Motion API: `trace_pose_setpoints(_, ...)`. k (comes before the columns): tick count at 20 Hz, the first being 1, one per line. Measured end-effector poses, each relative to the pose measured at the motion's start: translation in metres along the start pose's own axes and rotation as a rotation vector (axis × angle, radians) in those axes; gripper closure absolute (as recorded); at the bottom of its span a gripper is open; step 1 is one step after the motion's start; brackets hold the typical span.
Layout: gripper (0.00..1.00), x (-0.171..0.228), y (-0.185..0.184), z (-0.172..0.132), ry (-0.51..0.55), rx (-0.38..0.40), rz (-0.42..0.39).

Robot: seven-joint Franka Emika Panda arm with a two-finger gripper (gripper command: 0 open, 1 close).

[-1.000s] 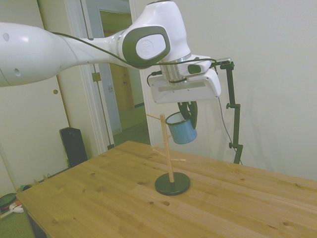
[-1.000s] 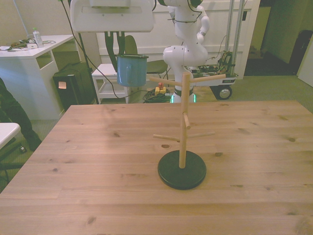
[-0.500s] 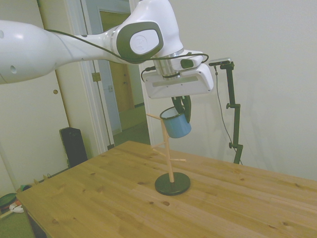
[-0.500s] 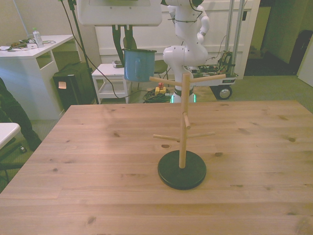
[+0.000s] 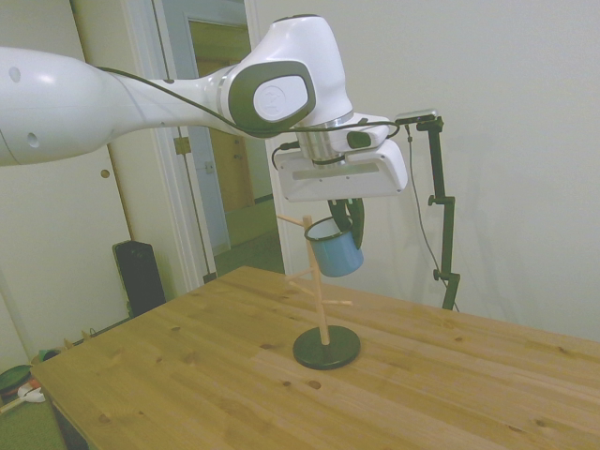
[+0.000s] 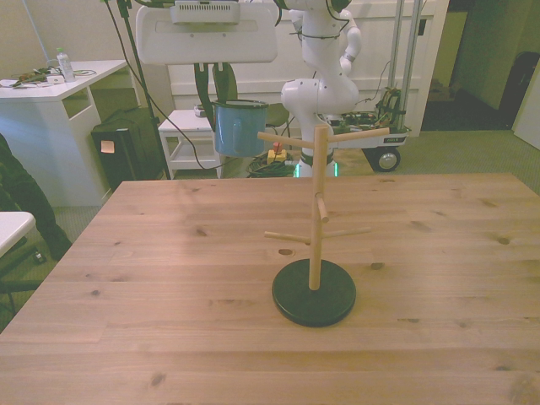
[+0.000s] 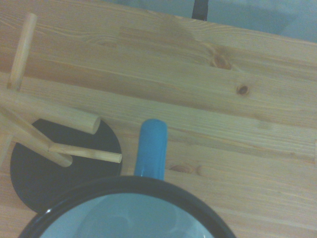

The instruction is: Hang the mug

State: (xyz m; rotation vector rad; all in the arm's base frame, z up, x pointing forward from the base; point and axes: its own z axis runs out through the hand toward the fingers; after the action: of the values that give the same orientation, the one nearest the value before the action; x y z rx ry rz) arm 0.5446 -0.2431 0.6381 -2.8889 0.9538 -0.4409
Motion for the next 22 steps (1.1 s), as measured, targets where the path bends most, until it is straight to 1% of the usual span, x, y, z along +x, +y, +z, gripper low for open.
trace_pose_setpoints(12, 1.00, -0.004, -0.007, -0.006, 0.009, 0.006, -0.011)
trace_pose_setpoints(18, 1.00, -0.007, -0.018, -0.007, 0.011, -0.001, -0.018)
trace_pose_setpoints(22, 1.00, -0.012, -0.035, -0.009, 0.015, -0.005, -0.026)
